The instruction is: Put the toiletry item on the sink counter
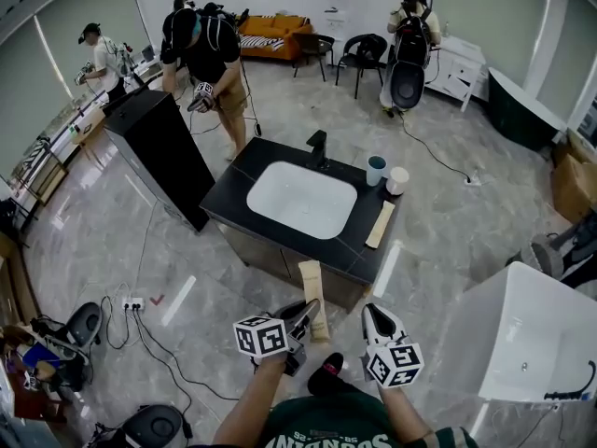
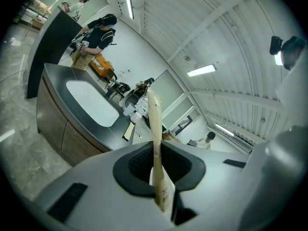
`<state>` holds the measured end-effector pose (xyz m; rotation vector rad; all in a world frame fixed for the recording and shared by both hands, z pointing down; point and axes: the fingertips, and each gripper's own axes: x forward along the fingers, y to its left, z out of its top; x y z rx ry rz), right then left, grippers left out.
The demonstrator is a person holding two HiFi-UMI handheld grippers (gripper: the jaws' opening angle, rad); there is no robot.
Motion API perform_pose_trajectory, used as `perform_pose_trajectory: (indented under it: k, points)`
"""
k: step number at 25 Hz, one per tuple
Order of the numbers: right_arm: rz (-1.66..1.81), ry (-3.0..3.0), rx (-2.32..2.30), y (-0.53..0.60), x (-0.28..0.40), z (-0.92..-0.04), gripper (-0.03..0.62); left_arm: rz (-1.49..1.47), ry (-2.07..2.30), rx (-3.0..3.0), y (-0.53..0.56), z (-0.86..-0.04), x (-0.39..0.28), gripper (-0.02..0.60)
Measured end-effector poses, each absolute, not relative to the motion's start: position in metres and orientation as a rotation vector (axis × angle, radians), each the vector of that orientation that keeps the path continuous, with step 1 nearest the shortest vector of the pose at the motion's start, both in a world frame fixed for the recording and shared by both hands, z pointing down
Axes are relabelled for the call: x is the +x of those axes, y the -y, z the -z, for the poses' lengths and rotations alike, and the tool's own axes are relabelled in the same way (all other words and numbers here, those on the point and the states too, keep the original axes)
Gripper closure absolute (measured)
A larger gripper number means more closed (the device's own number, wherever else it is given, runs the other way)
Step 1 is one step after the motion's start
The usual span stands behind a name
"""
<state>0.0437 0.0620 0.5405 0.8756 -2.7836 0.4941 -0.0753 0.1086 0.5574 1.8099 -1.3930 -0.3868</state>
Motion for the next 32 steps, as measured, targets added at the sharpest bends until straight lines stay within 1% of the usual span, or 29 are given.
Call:
perform_pose_trajectory:
  k: [14, 23, 32]
  points:
    - [-0.509, 2.786, 0.933, 0.057, 0.031, -0.534, 0.551, 0.321, 1.351, 1.844, 0.016, -0.552, -0.085, 0.54]
    - [-0.535, 2.766, 0.996, 0.089, 0.044, -0.538, 0.551, 0.255, 1.325, 1.858, 0.057, -0.557, -0.087, 0.54]
    - [-0.483, 2.703, 1.088, 0.127, 0.05, -0.549, 0.551, 0.217, 1.237, 1.884, 0.111, -0.573, -0.082, 0.54]
